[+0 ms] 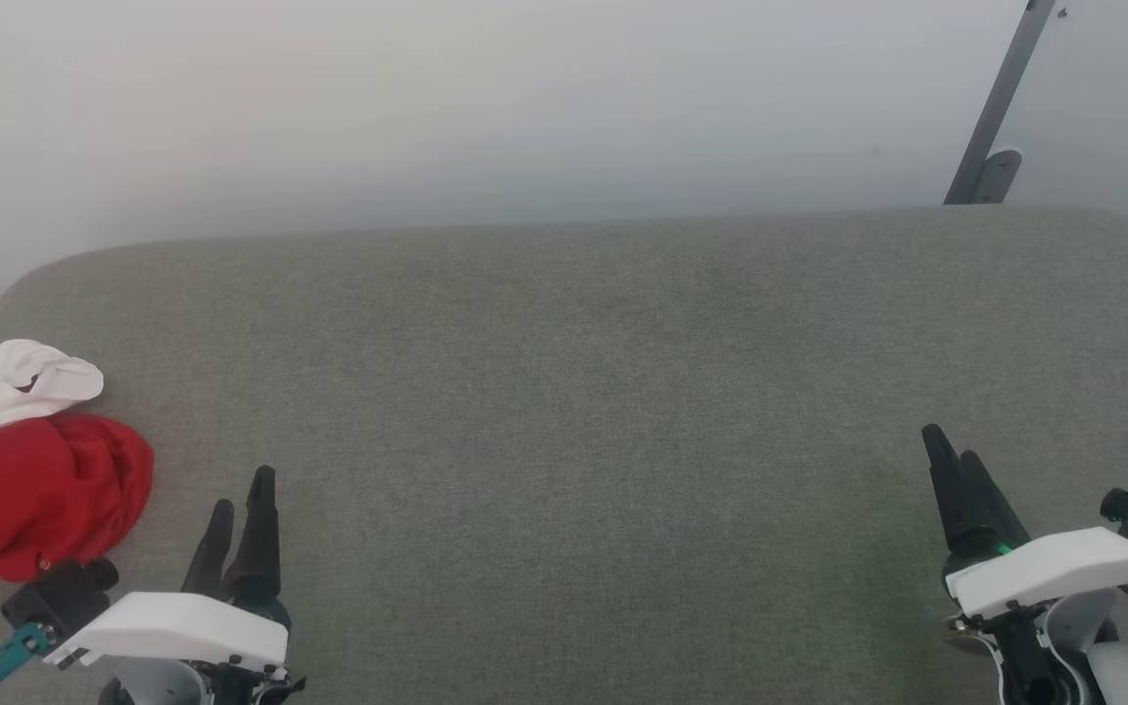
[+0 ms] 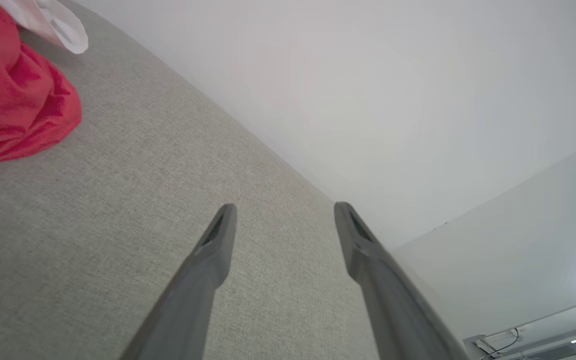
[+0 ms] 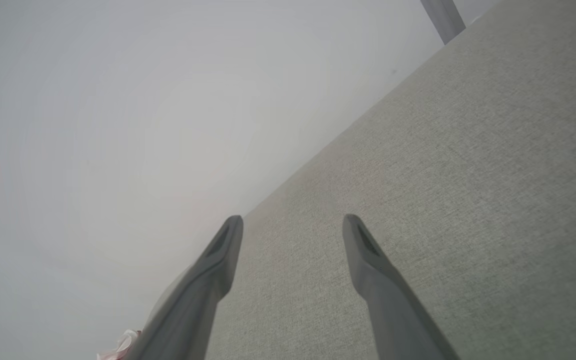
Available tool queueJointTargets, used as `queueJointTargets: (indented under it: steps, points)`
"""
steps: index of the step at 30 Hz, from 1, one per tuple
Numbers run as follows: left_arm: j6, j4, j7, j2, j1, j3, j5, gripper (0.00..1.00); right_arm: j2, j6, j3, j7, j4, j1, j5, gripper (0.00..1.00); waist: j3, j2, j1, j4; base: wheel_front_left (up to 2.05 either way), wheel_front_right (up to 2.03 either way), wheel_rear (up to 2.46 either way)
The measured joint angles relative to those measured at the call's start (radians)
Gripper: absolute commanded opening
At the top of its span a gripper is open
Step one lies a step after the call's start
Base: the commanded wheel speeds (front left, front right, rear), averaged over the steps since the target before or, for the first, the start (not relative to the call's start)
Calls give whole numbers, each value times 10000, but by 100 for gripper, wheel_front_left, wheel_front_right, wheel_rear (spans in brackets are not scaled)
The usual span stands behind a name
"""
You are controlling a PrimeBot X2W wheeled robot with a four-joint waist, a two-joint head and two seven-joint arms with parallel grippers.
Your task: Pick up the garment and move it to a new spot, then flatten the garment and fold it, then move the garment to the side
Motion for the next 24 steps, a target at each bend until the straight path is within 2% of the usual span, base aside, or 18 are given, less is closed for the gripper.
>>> queueJointTargets:
  steps: [24]
  points:
    - [-105, -75, -665, 54, 173, 288, 2746, 100, -307, 0, 121, -500, -17, -135, -2270, 100, -67, 0, 0, 25, 0, 0, 0]
